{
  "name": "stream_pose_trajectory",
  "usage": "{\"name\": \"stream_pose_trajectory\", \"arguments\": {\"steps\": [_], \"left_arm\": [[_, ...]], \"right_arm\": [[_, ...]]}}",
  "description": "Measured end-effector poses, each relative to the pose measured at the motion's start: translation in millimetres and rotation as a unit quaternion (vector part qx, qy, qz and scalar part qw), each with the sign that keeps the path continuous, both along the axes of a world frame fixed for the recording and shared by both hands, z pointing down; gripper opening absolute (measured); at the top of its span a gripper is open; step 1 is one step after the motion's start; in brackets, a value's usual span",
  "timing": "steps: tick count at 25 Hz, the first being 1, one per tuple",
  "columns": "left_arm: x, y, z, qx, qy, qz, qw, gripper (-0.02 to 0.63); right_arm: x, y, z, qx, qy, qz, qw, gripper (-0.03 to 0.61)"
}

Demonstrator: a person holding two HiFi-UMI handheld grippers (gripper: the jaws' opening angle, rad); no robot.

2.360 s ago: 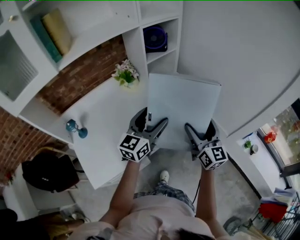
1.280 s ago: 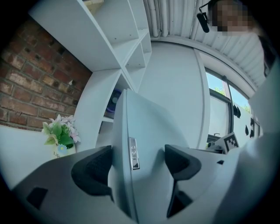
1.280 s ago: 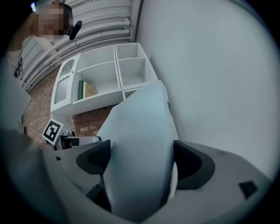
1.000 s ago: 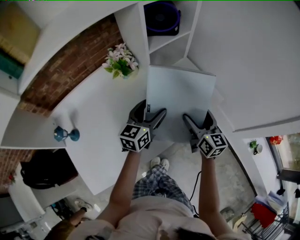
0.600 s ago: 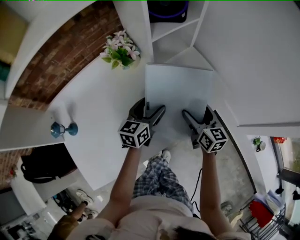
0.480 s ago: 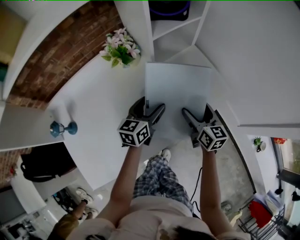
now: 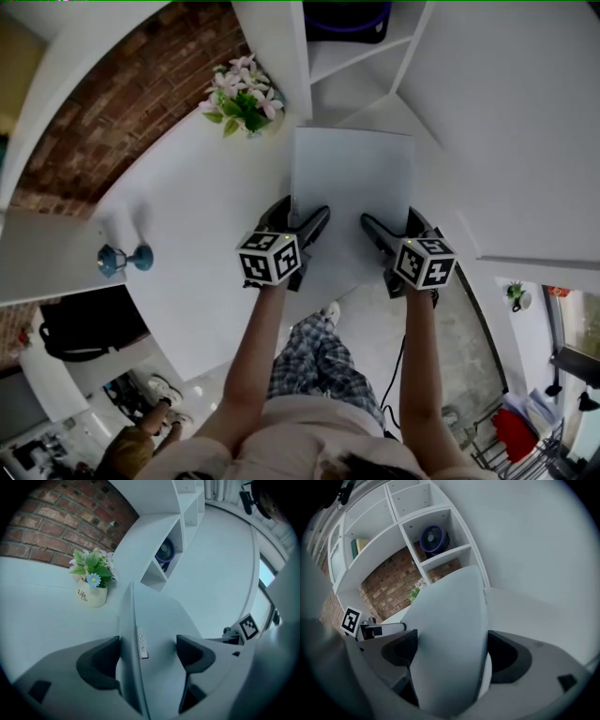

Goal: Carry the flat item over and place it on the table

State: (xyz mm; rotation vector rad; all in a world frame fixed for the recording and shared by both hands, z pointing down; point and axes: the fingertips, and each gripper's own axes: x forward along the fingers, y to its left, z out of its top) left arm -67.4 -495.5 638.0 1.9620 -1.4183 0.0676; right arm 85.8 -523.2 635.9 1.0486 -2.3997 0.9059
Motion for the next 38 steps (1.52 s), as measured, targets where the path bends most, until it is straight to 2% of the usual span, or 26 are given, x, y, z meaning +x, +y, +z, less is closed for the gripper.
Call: {"name": "stream_pose_trajectory", "arguments": {"steps": [7, 10, 13, 17, 20, 27, 31, 34, 36, 37, 38], "left_arm": [[-0.2, -6.1, 19.0, -0.06, 0.001, 0.003, 0.9982, 0.365], [0.8, -3.2, 31.7, -0.103, -0.004, 0.009, 0.9947, 0.368], [2.6, 1.3, 43.8, -0.14, -0.032, 0.016, 0.9895, 0.367], [2.5, -0.3, 40.4, -0.147, -0.066, 0.025, 0.9866, 0.367], [2.8, -0.2, 36.7, -0.143, -0.077, 0.032, 0.9862, 0.367], [-6.4, -3.3, 22.0, -0.101, -0.064, 0.016, 0.9927, 0.367], [-19.2, -1.7, -3.7, -0.062, -0.076, -0.001, 0.9952, 0.365], [-25.7, 4.1, -31.0, -0.028, -0.076, -0.01, 0.9967, 0.364], [-26.7, 9.0, -53.9, -0.002, -0.073, -0.011, 0.9973, 0.36], [-26.6, 11.5, -66.5, 0.013, -0.073, -0.011, 0.9972, 0.341], [-26.6, 13.9, -79.5, 0.029, -0.072, -0.012, 0.9969, 0.29]], "right_arm": [[-2.4, -7.2, 15.7, -0.057, 0.052, -0.009, 0.997, 0.465], [-2.8, -7.0, 24.9, -0.08, 0.078, -0.017, 0.994, 0.465], [-2.9, -3.8, 34.3, -0.096, 0.106, -0.024, 0.989, 0.465], [-3.3, -3.9, 34.4, -0.099, 0.115, -0.024, 0.988, 0.469], [-3.3, -4.1, 32.6, -0.094, 0.114, -0.026, 0.989, 0.474], [-1.1, -6.1, 20.1, -0.062, 0.085, -0.014, 0.994, 0.479], [14.1, -6.7, -4.4, -0.019, 0.079, 0.009, 0.997, 0.477], [26.7, -3.9, -34.7, 0.023, 0.047, 0.037, 0.998, 0.471], [36.1, 0.0, -57.7, 0.061, 0.035, 0.053, 0.996, 0.405], [41.3, 1.9, -69.6, 0.081, 0.03, 0.062, 0.994, 0.364], [46.4, 4.1, -81.6, 0.101, 0.024, 0.072, 0.992, 0.325]]}}
